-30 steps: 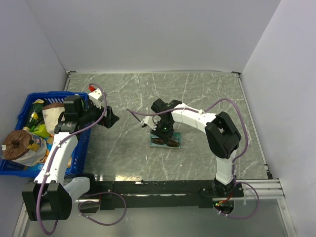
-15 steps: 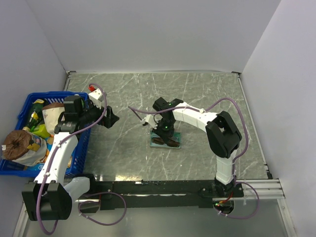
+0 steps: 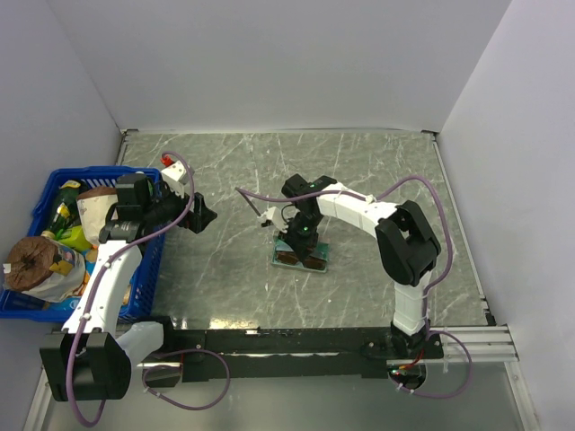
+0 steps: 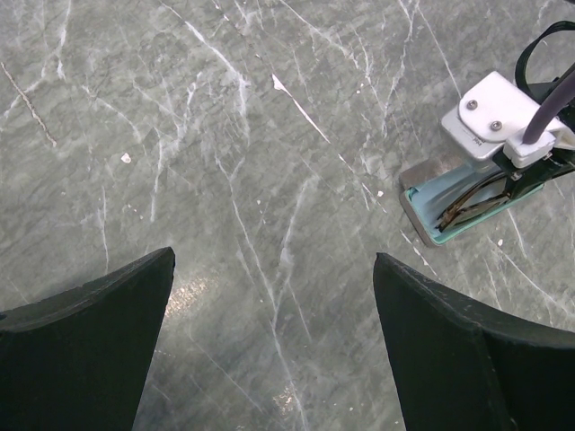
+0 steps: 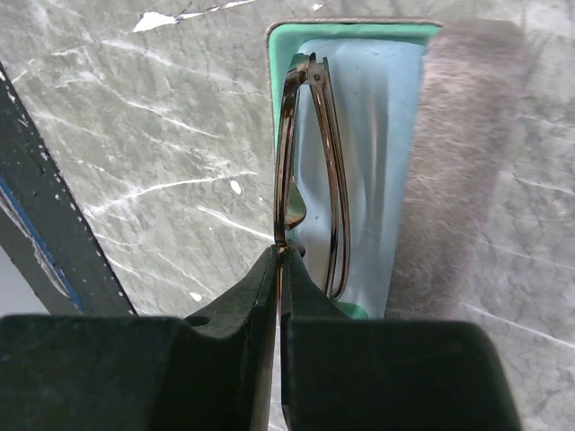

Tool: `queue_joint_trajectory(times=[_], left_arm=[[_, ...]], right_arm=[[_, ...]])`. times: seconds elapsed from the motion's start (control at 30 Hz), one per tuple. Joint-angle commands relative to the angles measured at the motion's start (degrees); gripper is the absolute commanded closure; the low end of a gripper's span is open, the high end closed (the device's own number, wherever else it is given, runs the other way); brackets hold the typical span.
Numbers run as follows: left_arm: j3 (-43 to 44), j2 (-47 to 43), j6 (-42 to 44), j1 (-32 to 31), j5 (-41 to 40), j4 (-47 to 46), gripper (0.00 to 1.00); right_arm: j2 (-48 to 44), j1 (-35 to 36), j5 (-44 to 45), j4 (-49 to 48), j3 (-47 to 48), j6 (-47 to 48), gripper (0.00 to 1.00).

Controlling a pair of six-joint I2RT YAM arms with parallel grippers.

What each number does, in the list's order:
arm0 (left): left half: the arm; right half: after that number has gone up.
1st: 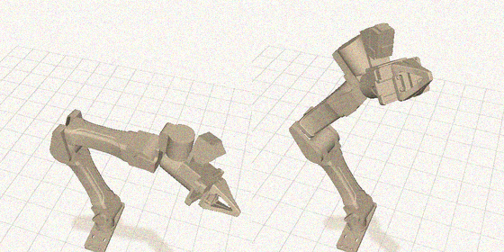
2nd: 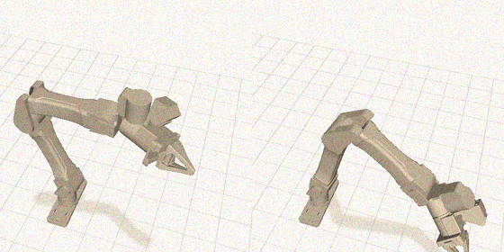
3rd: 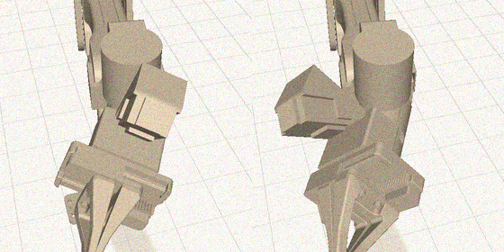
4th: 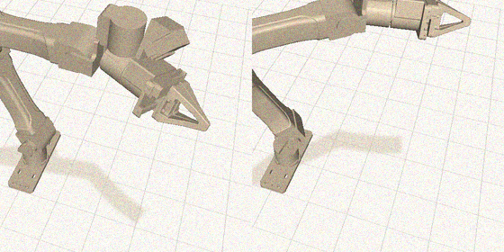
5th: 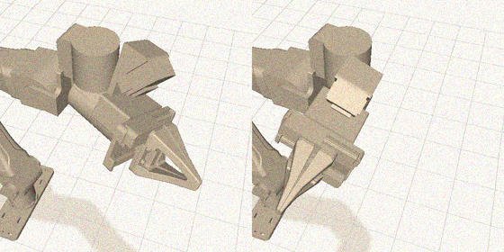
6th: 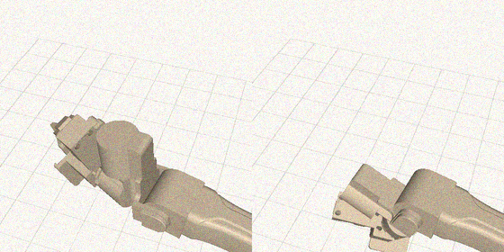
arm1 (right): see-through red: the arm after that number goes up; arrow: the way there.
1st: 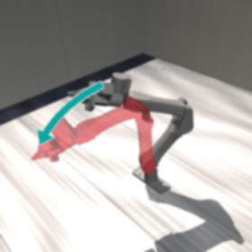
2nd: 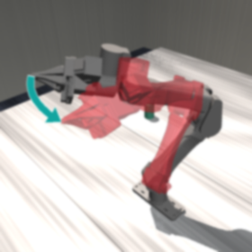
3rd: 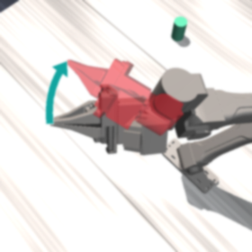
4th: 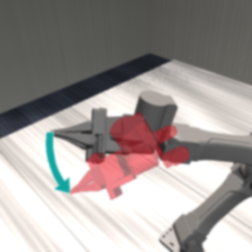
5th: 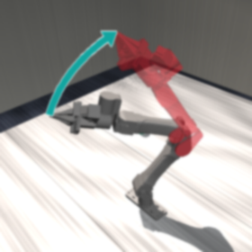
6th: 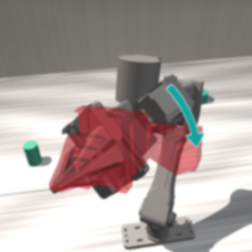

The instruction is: Organize the sunglasses

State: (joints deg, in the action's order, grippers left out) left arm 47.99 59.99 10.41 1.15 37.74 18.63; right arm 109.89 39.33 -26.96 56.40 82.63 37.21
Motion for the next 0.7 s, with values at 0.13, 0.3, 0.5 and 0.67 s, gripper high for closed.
queue_joint_trajectory(times=[0.13,0.3,0.5,0.67], left_arm=[[-0.3,0.0,0.6,0.3,1.9,-1.5,0.04],[-0.4,0.0,0.6,0.3,2.0,-1.5,0.04],[-0.4,0.0,0.7,0.3,2.0,-1.5,0.04],[-0.4,0.0,0.7,0.3,2.1,-1.5,0.04]], right_arm=[[2.8,-0.3,-2.0,3.0,3.5,3.0,1.00],[3.8,-0.3,-2.2,3.5,3.9,2.9,1.00],[2.8,-0.3,0.1,1.7,3.0,1.8,0.87],[0.6,-0.4,2.3,-0.1,2.3,0.8,0.70]])
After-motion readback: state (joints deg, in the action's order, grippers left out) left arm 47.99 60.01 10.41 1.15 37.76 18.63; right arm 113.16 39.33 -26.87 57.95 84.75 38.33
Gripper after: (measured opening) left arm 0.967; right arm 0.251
